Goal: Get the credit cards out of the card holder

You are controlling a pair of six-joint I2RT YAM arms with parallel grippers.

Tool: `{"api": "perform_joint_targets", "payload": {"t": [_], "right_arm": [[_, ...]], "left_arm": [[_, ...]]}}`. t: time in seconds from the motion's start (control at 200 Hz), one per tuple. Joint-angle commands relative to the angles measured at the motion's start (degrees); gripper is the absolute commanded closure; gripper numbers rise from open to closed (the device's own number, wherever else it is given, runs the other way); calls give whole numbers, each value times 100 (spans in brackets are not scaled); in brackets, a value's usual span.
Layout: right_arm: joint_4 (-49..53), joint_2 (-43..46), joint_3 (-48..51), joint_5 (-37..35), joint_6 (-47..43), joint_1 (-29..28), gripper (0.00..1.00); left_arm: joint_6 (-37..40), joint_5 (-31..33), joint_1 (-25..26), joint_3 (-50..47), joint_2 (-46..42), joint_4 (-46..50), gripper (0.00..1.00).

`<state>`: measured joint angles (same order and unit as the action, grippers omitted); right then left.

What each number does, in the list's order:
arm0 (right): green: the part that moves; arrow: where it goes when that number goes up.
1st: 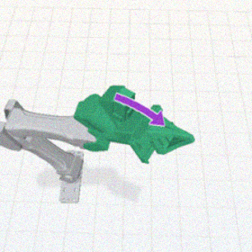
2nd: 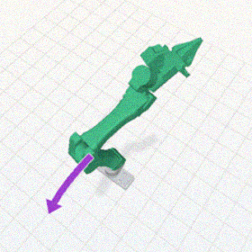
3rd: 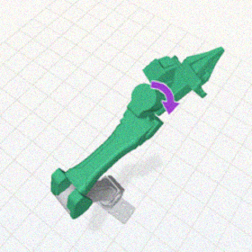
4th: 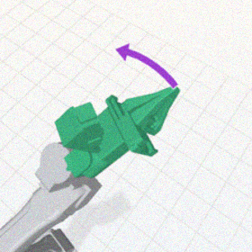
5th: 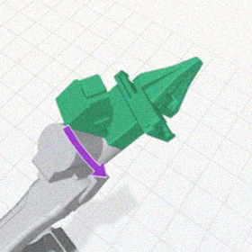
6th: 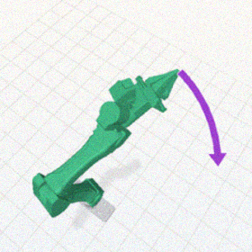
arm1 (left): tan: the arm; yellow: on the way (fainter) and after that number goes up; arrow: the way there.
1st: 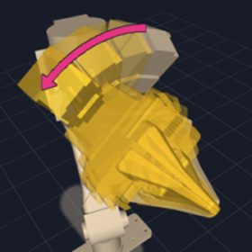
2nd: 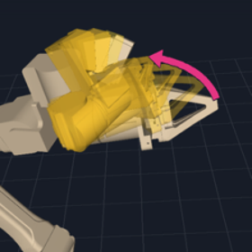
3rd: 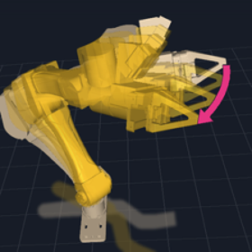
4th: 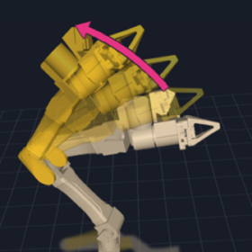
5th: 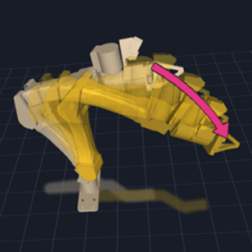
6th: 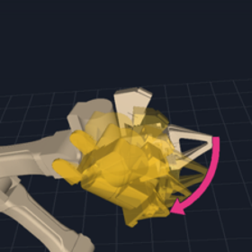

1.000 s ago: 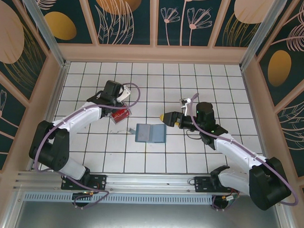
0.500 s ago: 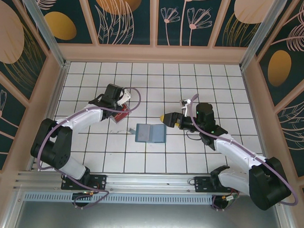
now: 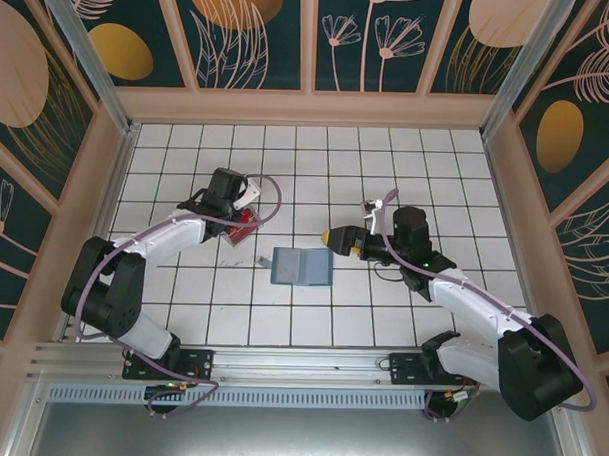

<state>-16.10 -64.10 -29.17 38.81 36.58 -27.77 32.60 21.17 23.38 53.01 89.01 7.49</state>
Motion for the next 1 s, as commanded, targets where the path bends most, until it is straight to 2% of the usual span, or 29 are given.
{"api": "perform_joint_targets", "payload": {"t": [0.0,0.11,0.155,0.185,0.24,0.265,0.39,0.49,0.556,0.666,0.706,0.916,0.996], "right_arm": [[-208,91,78,-22,82,43,1],[-217,64,78,-29,104,37,1],[-214,56,85,-46,113,43,1],[-210,50,87,-71,121,39,1],[-177,30,91,-156,130,34,1],[-166,16,90,-203,130,22,1],[146,-56,23,-611,48,-84,1],[522,-186,-103,-1020,-65,-204,6],[697,-305,-170,-1174,-90,-265,13],[908,-527,-226,-1385,-72,-326,36],[946,-588,-236,-1450,-34,-326,42],[1212,-962,-274,-1886,76,-598,62],[1271,-1161,-305,-1925,120,-654,64]], "left_arm": [[19,146,-108,-37,-49,-228,68],[-57,145,-148,-20,-151,-291,67],[-137,127,-149,47,-209,-285,60],[-206,101,-149,109,-244,-263,48],[-406,147,-145,212,-325,-289,17],[-516,169,-149,235,-359,-299,12],[-1169,126,-149,650,-500,-123,14],[-1895,33,-149,1009,-569,208,18],[-2492,-11,-149,1261,-563,532,22],[-3394,-263,-149,1666,-524,1207,28],[-3718,-377,-149,1744,-538,1398,34],[-5055,-1183,-149,1444,-1010,1663,44],[-5393,-1565,-149,1195,-1243,1662,45]]}}
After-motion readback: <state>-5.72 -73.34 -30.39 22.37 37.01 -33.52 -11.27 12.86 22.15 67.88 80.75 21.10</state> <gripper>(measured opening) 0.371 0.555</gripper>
